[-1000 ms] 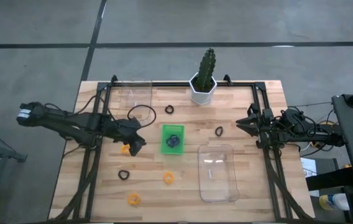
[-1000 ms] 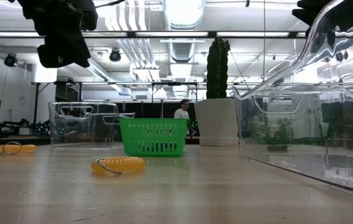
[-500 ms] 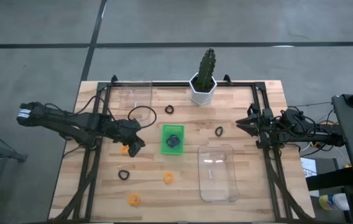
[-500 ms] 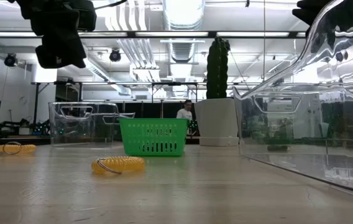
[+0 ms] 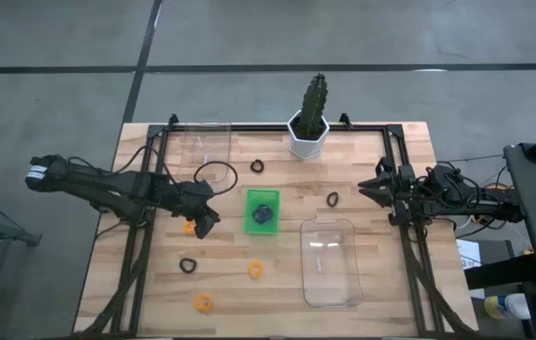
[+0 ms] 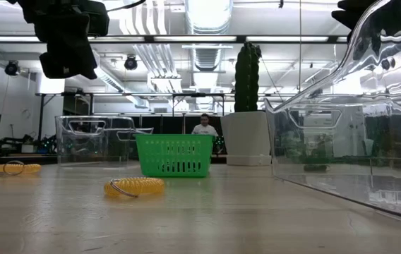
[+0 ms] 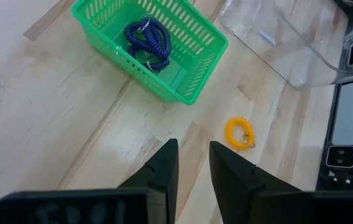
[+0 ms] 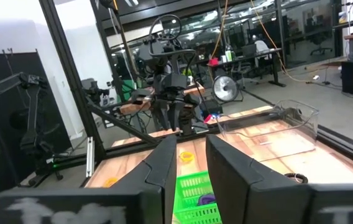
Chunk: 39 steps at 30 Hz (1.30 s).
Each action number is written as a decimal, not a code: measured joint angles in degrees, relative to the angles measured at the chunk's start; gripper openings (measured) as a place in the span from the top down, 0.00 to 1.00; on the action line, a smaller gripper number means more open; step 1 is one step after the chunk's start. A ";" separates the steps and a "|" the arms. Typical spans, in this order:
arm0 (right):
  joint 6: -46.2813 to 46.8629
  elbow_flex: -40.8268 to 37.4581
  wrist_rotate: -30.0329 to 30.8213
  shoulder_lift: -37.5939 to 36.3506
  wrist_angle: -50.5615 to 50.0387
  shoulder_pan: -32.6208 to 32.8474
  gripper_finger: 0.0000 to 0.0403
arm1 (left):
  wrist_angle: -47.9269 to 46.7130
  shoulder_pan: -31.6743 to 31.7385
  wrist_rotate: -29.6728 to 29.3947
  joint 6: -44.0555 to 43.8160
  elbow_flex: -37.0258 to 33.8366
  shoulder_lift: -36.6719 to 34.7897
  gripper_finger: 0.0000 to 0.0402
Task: Sort spring keychains
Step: Put the bottom black spring keychain into the top transparent bin
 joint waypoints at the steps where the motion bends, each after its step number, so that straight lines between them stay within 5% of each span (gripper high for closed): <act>1: -0.02 0.00 0.00 0.00 0.00 0.00 0.79 | 0.00 0.00 -0.01 -0.16 -0.37 0.00 0.79; 39: 0.03 -0.04 0.00 -0.02 -0.28 0.00 0.83 | 2.62 0.00 -0.93 -10.25 -4.44 -0.02 0.79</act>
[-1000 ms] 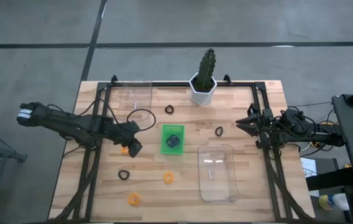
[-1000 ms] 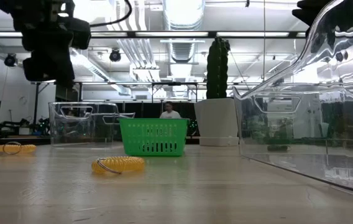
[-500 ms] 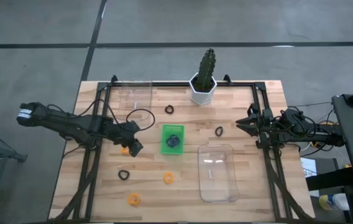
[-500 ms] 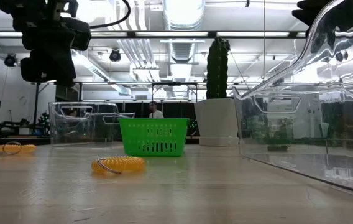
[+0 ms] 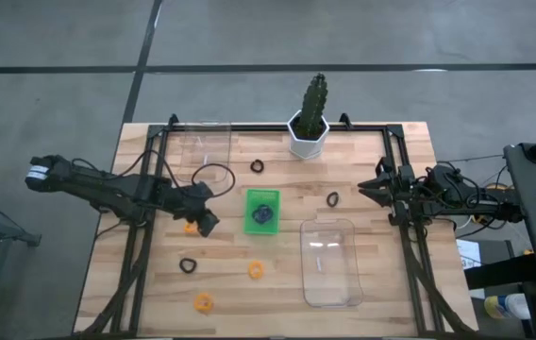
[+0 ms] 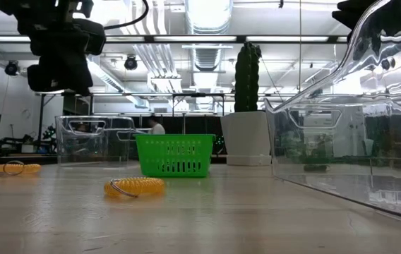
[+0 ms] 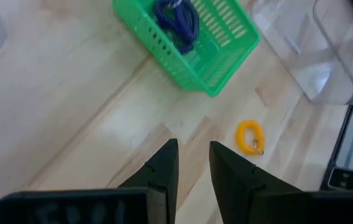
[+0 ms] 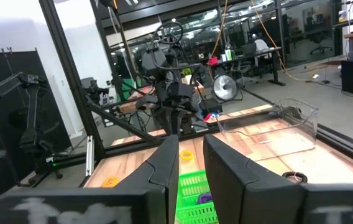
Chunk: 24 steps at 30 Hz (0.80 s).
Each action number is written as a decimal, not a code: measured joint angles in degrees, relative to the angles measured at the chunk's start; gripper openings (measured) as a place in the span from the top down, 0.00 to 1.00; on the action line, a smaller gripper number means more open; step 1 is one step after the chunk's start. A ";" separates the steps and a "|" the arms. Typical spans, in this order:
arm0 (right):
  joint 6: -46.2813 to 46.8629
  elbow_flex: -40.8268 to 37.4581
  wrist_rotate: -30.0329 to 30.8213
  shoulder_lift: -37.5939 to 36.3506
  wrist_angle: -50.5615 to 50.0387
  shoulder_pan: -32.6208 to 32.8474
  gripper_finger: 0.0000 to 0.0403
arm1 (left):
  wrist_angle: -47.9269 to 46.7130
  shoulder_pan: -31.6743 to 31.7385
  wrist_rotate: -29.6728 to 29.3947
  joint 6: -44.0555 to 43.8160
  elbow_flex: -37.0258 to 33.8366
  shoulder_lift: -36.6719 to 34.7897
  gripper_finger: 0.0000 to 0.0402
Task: Sort spring keychains
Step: Put the bottom black spring keychain into the top transparent bin
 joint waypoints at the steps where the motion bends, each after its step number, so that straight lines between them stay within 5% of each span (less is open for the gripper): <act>1: 0.00 0.00 0.00 0.00 0.00 0.00 0.82 | 0.35 0.00 -0.31 0.00 0.00 -0.02 0.79; 17: 0.00 0.00 -0.04 0.00 0.00 0.00 0.80 | 2.59 0.00 -1.13 2.26 0.00 -0.04 0.79; 24: -0.01 0.00 -0.04 0.00 0.00 0.00 0.83 | 2.94 0.01 -1.84 2.78 0.00 -0.07 0.62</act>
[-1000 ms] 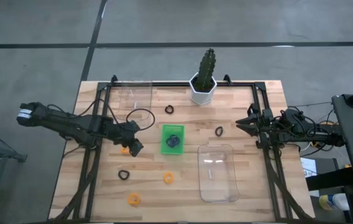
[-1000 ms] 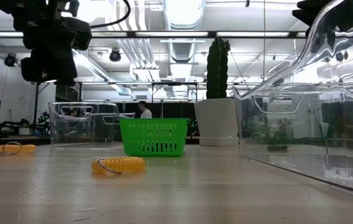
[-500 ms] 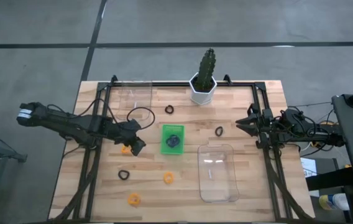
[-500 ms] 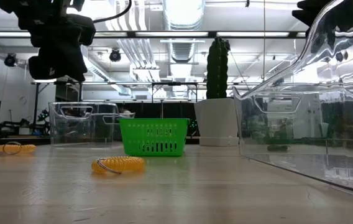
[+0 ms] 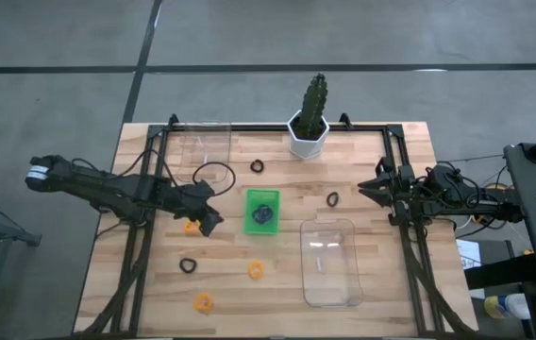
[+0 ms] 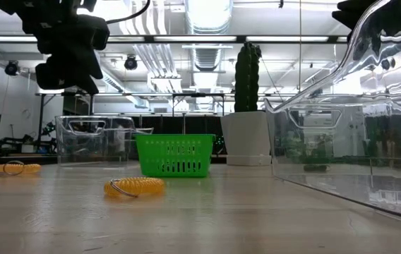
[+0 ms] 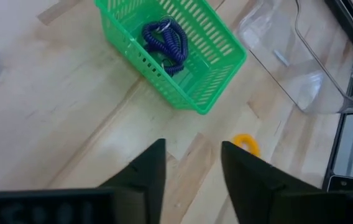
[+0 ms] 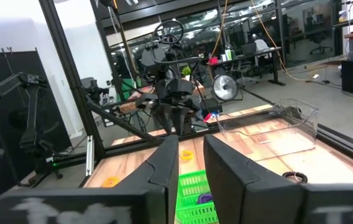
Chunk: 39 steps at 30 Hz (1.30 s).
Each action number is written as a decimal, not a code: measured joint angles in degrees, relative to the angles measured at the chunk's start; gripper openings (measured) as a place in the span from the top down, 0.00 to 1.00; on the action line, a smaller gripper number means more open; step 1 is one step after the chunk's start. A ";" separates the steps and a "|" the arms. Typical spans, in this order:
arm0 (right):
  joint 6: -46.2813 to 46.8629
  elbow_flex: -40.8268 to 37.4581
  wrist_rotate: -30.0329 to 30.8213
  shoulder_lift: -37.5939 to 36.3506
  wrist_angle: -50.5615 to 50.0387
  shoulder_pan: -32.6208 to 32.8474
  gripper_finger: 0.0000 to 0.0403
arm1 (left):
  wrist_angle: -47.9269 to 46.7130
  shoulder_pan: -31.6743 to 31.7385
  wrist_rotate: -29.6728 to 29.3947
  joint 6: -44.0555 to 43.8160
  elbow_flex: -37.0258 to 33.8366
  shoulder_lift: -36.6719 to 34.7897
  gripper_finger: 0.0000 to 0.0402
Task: Sort spring keychains
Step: Put the bottom black spring keychain into the top transparent bin
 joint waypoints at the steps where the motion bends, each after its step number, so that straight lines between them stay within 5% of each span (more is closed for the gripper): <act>1: -0.01 0.00 0.00 0.00 0.00 0.02 0.83 | 0.01 0.00 -0.11 -0.05 0.00 0.00 0.58; 6: -0.01 0.00 0.00 0.00 0.00 0.01 0.82 | 0.02 0.01 1.97 -0.86 0.00 0.00 0.46; 15: 0.01 0.00 0.00 0.00 0.00 0.00 0.80 | -0.06 -3.71 10.07 -14.46 0.00 -0.02 0.44; 29: 0.01 0.00 0.02 0.01 0.00 0.00 0.82 | -13.40 -28.17 -5.08 -45.31 0.00 1.17 0.44; 39: 0.04 0.00 0.02 0.01 0.00 0.02 0.80 | -13.33 -29.74 -6.30 -43.43 0.00 9.38 0.44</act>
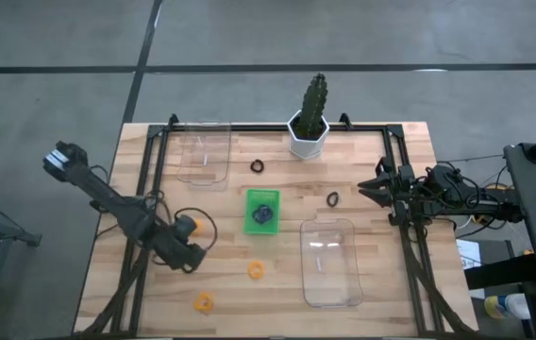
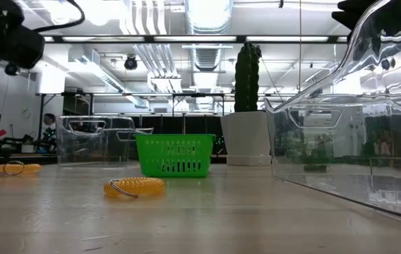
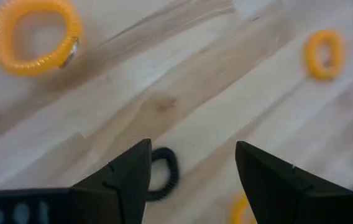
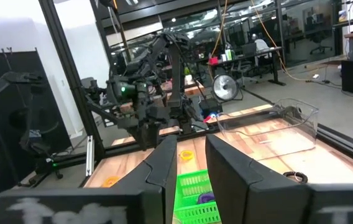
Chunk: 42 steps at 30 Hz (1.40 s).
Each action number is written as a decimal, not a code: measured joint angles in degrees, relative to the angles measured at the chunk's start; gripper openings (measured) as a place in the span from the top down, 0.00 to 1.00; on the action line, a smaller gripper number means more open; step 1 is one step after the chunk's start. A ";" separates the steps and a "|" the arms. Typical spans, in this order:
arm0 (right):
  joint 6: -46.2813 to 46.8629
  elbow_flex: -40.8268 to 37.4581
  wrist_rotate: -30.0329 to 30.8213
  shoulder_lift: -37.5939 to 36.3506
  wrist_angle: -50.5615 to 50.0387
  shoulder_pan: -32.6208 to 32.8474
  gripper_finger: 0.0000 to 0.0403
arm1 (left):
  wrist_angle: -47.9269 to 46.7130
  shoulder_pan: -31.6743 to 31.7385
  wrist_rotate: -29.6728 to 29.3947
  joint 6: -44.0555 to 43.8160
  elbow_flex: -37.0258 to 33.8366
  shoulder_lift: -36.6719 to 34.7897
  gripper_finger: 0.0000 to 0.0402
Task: Sort spring keychains
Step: Put the bottom black spring keychain into the top transparent bin
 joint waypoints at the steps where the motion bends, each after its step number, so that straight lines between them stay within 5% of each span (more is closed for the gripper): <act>1: 0.01 0.00 0.00 0.01 0.00 0.00 0.81 | 0.01 0.00 0.17 0.62 0.00 1.27 0.44; 12: 0.62 0.00 -0.02 0.01 0.00 0.00 0.82 | 0.00 0.00 12.06 1.83 0.00 10.61 0.44; 42: 0.42 0.00 0.00 0.01 -0.02 -0.02 0.80 | 1.31 0.00 10.57 15.75 -3.46 12.80 0.44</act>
